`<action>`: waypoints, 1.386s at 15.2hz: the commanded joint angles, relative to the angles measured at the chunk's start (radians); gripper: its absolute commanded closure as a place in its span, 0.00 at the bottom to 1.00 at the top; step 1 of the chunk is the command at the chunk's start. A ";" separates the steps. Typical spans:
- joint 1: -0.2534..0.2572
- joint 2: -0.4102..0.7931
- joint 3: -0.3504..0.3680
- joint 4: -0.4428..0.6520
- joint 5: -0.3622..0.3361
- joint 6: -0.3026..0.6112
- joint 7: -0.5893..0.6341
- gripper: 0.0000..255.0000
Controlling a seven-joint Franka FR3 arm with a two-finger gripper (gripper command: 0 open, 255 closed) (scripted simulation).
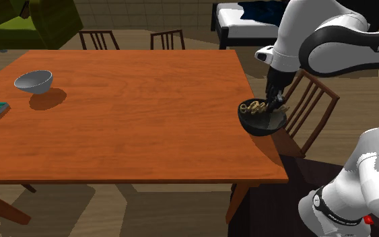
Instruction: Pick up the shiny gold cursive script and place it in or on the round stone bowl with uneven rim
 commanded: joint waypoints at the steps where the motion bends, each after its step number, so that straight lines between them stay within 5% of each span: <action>1: -0.002 0.006 -0.006 -0.018 -0.005 0.025 0.001 1.00; 8: -0.002 0.006 -0.006 -0.018 -0.005 0.025 0.001 1.00; 9: -0.002 0.006 -0.006 -0.018 -0.005 0.025 0.001 0.00; 14: -0.002 0.006 -0.006 -0.018 -0.005 0.025 0.001 0.00; 18: 0.010 -0.010 0.025 0.097 0.023 -0.106 -0.004 0.00; 21: 0.010 -0.010 0.025 0.097 0.023 -0.106 -0.004 0.00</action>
